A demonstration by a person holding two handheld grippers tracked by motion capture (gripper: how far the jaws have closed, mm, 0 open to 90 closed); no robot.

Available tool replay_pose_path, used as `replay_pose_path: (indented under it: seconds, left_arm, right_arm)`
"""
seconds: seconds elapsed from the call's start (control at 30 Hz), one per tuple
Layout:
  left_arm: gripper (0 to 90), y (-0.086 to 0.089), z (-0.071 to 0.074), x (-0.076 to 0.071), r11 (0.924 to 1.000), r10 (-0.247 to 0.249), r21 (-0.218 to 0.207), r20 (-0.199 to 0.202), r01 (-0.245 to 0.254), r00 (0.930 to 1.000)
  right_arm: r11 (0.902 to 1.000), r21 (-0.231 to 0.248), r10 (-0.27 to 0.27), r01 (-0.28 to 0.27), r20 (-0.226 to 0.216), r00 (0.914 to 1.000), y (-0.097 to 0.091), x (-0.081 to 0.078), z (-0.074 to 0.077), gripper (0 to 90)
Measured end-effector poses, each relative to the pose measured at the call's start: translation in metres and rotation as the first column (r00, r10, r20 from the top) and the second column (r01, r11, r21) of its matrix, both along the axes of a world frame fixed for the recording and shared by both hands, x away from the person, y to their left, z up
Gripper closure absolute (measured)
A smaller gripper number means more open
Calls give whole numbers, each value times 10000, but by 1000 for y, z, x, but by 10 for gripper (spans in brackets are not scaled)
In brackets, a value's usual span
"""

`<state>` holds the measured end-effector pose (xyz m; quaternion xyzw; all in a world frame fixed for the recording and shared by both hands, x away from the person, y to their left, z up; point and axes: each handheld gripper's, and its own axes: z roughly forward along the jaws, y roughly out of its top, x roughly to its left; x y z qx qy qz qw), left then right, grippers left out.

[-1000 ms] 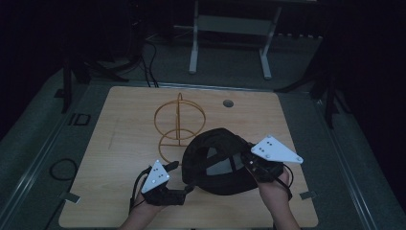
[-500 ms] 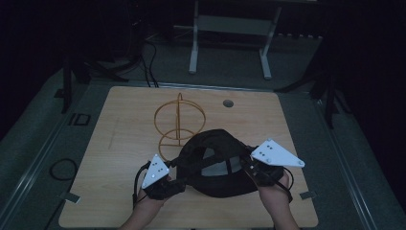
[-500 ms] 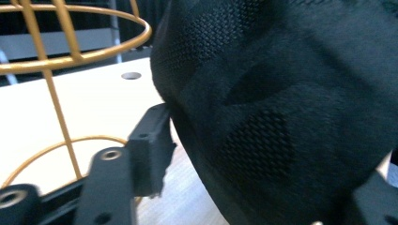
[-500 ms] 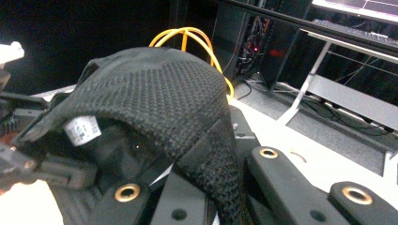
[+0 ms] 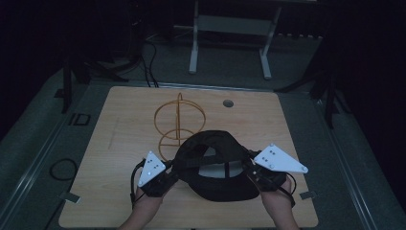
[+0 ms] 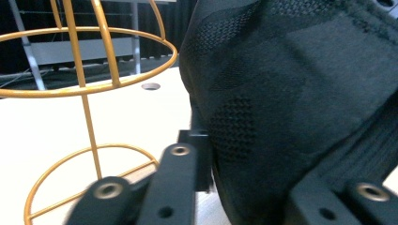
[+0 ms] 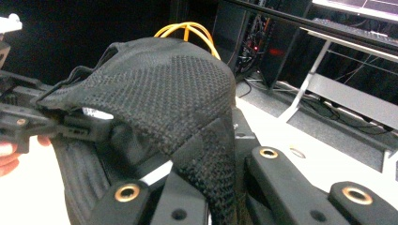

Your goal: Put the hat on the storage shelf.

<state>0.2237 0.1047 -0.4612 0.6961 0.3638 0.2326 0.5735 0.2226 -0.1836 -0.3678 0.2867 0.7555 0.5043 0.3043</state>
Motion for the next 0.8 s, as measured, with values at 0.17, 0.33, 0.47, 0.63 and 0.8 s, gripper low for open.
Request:
replay_pose_path:
  seconds: [0.17, 0.33, 0.47, 0.63, 0.8]
  left_arm:
    - [876, -1, 5, -3, 9998, 183, -2, 156, -183, 9997]
    - [881, -1, 7, -2, 10000, 64, 1, 108, -64, 9999]
    - [882, -3, 11, -2, 10000, -21, -42, 154, 21, 9999]
    - [885, -2, 17, -2, 9998, -33, -178, 186, 36, 9998]
    - [886, -2, 22, -3, 9997, -134, -218, 300, 141, 9995]
  right_arm:
    - [9999, 114, 78, -76, -205, 9998, -3, -3, -9, 885]
    - [9990, 379, 257, -239, -489, 9985, -9, -7, -21, 883]
    - [9980, 585, 275, -245, -508, 9983, -13, -9, -28, 880]
    - [9958, 822, 460, -415, -536, 9975, -17, -11, -34, 790]
    - [9947, 875, 591, -537, -599, 9965, -19, -14, -36, 712]
